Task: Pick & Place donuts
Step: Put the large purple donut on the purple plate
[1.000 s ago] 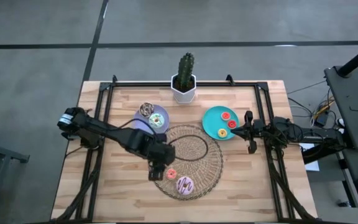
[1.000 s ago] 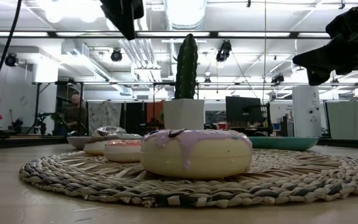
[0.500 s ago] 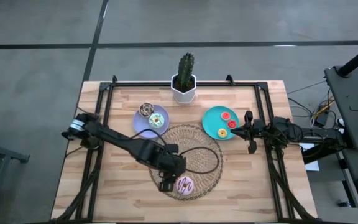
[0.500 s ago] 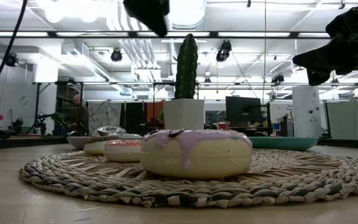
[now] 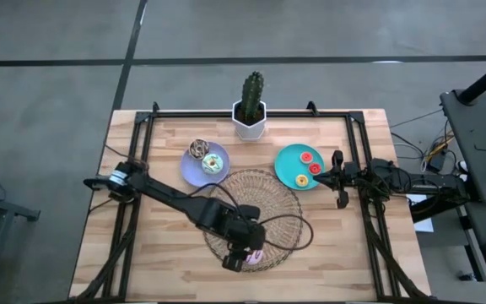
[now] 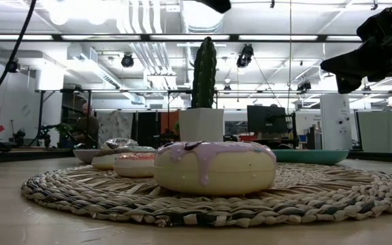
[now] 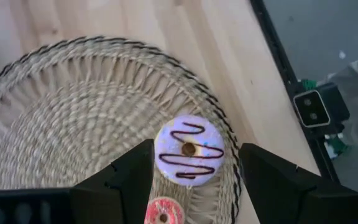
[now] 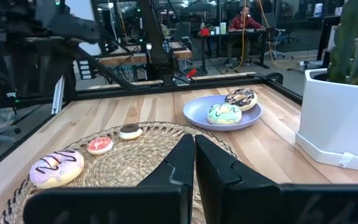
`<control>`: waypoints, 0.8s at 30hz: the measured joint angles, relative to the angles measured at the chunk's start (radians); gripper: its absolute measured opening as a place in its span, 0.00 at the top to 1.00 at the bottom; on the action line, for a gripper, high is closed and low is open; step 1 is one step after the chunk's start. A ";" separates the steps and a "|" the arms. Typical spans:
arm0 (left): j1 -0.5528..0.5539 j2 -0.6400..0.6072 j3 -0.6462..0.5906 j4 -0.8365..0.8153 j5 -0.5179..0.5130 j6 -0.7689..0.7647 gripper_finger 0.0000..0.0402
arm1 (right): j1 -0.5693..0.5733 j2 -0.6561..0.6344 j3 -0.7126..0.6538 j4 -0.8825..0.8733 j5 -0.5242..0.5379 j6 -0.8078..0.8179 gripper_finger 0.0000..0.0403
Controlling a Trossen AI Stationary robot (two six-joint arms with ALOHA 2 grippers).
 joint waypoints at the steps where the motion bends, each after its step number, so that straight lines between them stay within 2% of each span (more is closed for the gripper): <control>1: -0.003 0.003 0.000 0.001 0.004 0.015 0.49 | 0.000 0.000 0.000 0.000 0.000 0.000 0.98; 16: -0.066 0.010 -0.048 0.002 0.017 0.096 0.49 | 0.000 0.001 0.000 0.000 0.000 0.000 0.98; 24: -0.080 0.010 -0.117 0.092 0.017 0.095 0.49 | 0.000 0.001 0.000 0.000 0.000 0.000 0.98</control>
